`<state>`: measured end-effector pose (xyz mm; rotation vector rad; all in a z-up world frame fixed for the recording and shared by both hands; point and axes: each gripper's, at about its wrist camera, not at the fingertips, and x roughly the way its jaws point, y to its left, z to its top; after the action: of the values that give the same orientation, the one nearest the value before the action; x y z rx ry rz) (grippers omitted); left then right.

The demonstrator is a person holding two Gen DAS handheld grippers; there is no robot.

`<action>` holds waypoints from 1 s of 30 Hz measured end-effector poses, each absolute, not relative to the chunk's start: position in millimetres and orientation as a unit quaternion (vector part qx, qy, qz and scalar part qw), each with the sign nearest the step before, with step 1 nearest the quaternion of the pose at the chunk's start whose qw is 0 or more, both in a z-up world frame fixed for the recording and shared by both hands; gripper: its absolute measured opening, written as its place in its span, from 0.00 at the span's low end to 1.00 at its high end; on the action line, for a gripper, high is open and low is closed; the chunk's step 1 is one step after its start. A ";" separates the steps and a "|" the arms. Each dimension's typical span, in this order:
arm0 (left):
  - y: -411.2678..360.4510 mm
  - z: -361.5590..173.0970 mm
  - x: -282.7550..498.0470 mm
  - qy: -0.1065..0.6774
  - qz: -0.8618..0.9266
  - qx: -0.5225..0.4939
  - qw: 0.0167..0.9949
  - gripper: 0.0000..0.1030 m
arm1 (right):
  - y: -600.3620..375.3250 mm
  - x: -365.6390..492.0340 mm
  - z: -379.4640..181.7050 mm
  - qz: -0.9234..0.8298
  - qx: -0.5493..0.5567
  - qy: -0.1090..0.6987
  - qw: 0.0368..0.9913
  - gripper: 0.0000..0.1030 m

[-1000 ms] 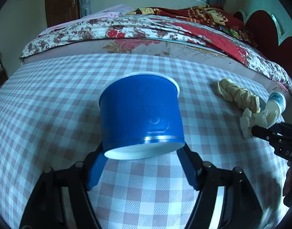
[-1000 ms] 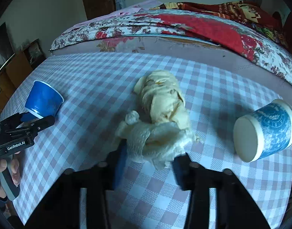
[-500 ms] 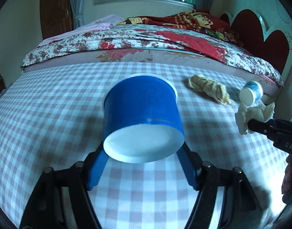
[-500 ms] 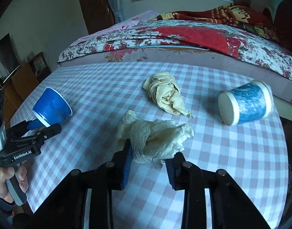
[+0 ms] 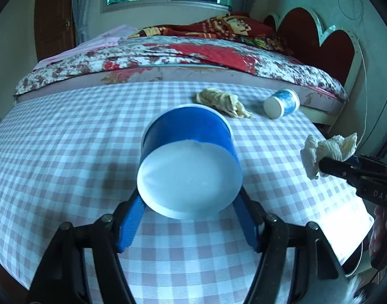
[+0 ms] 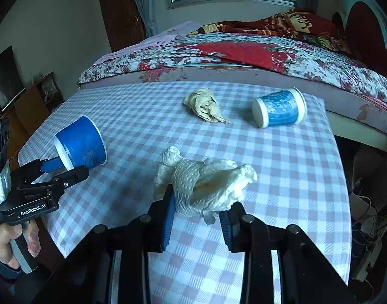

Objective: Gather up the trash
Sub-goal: 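Lift the blue cup and tissue and move the left tool toward the blue-white cup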

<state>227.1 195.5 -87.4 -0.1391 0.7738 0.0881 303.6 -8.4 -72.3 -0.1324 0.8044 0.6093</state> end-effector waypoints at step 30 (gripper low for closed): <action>208.4 -117.2 302.3 0.405 0.042 -0.067 0.911 0.72 | 16.0 364.0 -105.2 0.277 -0.052 0.428 0.859 0.33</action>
<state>302.3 208.4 -117.2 -0.1384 0.8357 0.0873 364.0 16.0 -105.2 -0.1084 0.8984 0.5826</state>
